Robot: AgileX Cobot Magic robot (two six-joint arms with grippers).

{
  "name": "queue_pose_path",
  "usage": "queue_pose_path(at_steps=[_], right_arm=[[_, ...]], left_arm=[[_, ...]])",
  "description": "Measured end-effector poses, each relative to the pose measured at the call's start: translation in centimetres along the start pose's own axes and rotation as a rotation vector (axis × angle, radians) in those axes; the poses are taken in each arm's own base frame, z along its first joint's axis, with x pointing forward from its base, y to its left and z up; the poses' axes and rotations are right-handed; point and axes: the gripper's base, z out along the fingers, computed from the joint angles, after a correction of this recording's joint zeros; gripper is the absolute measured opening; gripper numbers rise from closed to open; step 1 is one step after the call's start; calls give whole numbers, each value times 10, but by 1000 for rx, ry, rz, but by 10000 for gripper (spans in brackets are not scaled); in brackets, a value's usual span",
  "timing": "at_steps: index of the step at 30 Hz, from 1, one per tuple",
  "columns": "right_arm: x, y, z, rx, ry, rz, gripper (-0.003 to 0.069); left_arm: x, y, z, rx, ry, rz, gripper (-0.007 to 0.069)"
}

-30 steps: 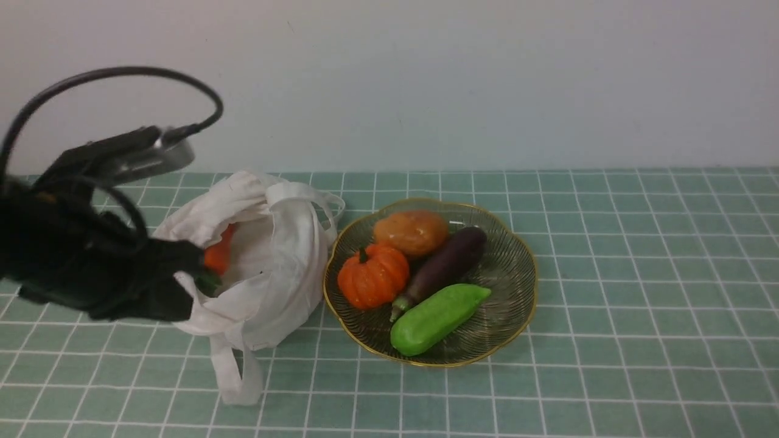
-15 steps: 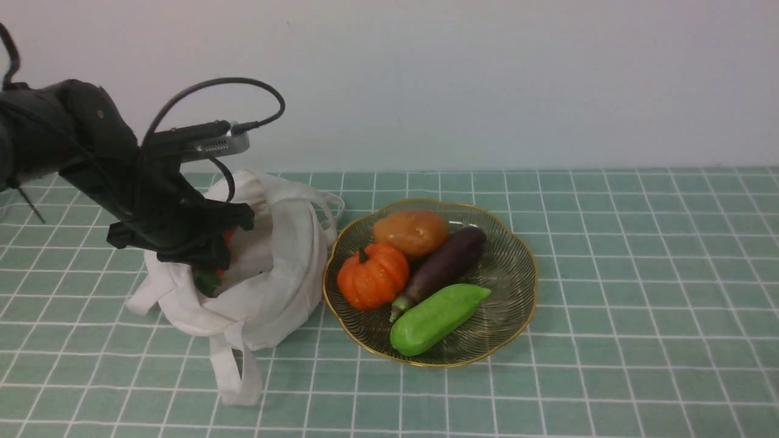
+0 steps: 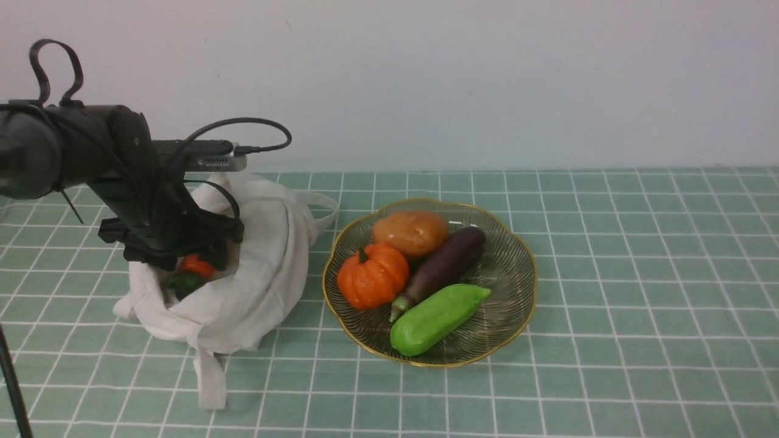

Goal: Take vegetables from cloth bag on blue coffee tablecloth place on plate.
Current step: 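Reach the gripper into the cloth bag toward the vegetables inside, then take the vegetable out of the bag and place it on the dish with the left gripper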

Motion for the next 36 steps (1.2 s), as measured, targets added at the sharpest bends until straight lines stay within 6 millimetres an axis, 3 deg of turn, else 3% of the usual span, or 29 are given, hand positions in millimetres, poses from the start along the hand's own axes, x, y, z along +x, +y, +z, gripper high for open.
queue_pose_path(at_steps=[7,10,12,14,17,26,36], right_arm=[[0,0,0,0,0,0,-15],[0,0,0,0,0,0,-15],[0,0,0,0,0,0,-15],[0,0,0,0,0,0,-15],[0,0,0,0,0,0,-15],[0,0,0,0,0,0,-15],[0,0,0,0,0,0,-15]], left_arm=[[0,2,17,-14,-1,15,505],[0,2,18,-15,2,14,432],[0,2,18,-15,5,14,325],[1,2,17,-15,11,14,310],[4,2,8,-17,46,14,311],[21,2,-52,-24,205,12,311],[36,-9,-58,94,379,22,311]])
